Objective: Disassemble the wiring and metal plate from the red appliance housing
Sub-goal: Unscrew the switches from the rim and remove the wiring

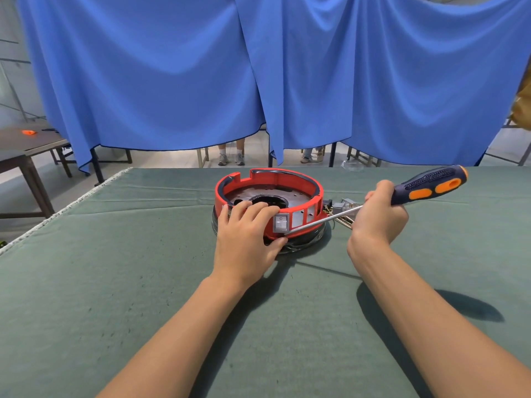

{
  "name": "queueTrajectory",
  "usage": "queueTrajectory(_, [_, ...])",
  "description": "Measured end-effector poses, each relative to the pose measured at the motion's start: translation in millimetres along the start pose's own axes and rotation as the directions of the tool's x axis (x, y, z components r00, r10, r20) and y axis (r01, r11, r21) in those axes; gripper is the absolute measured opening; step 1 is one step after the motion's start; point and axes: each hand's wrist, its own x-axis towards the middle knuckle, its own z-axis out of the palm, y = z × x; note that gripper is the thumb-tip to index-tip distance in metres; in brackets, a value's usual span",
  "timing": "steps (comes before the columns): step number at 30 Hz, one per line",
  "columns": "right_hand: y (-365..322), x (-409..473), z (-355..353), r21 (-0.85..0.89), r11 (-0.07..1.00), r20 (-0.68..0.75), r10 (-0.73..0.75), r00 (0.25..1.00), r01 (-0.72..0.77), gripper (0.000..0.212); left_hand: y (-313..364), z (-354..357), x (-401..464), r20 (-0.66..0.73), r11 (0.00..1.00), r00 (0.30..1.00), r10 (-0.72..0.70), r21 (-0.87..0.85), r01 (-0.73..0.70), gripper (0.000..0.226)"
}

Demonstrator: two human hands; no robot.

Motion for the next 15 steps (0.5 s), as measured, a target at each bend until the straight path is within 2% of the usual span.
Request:
queueTrajectory(5, [-20.4,14.6,-1.7,0.051,0.996,-0.038,-0.069,0.997,0.070,0.028,-2.3,2.0,-0.5,0.011,0.999,0.999,-0.036,-0.017,0.036,0.056])
queueTrajectory(9, [-34.2,1.8,2.3,0.054,0.984,0.061,-0.176,0.983,0.173,0.024,-3.1,3.7,-0.2,0.001,0.998,0.999,-0.047,-0.035,0.047,0.054])
queueTrajectory(12, [-45.6,-17.4,12.2,0.043,0.939,0.174,-0.342,0.923,0.340,0.030,-3.9,4.1,-1.5,0.000,0.998,0.999,-0.050,-0.047,0.050,0.054])
queueTrajectory(15, [-59.5,-35.5,24.4,0.024,0.866,0.294,-0.483,0.824,0.499,0.036,-4.8,3.5,-3.0,0.007,0.993,0.997,-0.073,-0.090,0.074,0.053])
